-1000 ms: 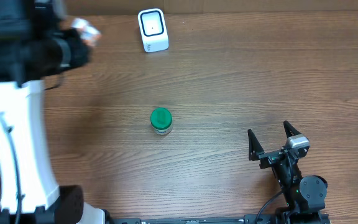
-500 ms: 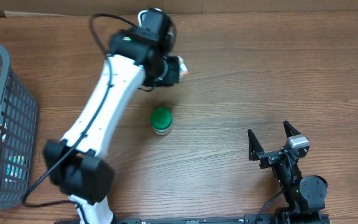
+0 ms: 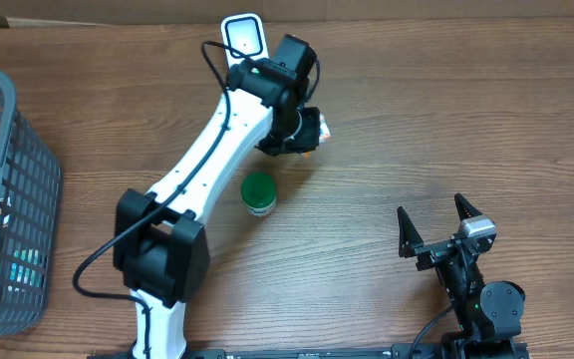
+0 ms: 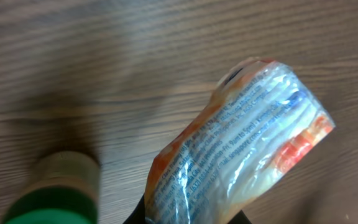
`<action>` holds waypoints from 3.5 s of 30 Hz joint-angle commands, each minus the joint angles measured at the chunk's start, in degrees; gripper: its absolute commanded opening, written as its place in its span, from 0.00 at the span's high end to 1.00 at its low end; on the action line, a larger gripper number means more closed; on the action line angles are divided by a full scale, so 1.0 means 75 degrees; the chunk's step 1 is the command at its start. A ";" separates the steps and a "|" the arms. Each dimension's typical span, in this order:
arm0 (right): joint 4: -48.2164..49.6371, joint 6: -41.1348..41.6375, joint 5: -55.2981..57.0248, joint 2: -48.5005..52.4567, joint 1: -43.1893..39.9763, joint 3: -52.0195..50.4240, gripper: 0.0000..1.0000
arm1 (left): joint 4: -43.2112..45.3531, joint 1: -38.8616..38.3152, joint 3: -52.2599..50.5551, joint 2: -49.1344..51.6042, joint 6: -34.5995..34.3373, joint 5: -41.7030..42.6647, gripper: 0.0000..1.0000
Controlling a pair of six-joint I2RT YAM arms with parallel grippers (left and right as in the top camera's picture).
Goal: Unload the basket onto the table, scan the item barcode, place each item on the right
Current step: 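Carry the Kleenex pack out of the basket toward the scanner, then lower the pack onto the table right of the jar and release, then return the left gripper into the grey basket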
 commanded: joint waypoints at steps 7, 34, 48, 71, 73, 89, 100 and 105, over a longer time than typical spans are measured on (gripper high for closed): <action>0.0026 -0.0038 0.0070 -0.0082 0.0055 -0.0082 0.00 | 0.0149 -0.0796 -0.0035 0.1026 -0.1317 0.0562 0.95; 0.0026 -0.0038 0.0070 -0.0082 0.0055 -0.0082 0.00 | -0.1239 -0.0574 0.2562 0.0746 -0.0315 -0.0574 0.36; 0.0026 -0.0038 0.0070 -0.0082 0.0055 -0.0082 0.00 | -0.3576 0.2081 0.5141 -0.1381 0.0017 -0.2122 0.37; 0.0026 -0.0038 0.0070 -0.0082 0.0055 -0.0082 0.00 | -0.4016 0.9649 0.3920 -0.2684 0.0504 -0.1810 0.40; 0.0026 -0.0038 0.0070 -0.0082 0.0055 -0.0082 0.00 | -0.3867 0.9874 0.3450 -0.2684 0.0504 -0.1807 0.41; 0.0026 -0.0038 0.0070 -0.0082 0.0055 -0.0082 0.00 | -0.1667 1.0590 -0.1641 -0.2684 0.0685 -0.1985 0.42; 0.0026 -0.0038 0.0070 -0.0082 0.0055 -0.0082 0.00 | 0.0341 1.0593 -0.4409 -0.2684 0.0685 -0.2617 0.36; 0.0026 -0.0038 0.0070 -0.0082 0.0055 -0.0082 0.00 | 0.0775 1.0590 -0.4823 -0.2681 0.0723 -0.2672 0.34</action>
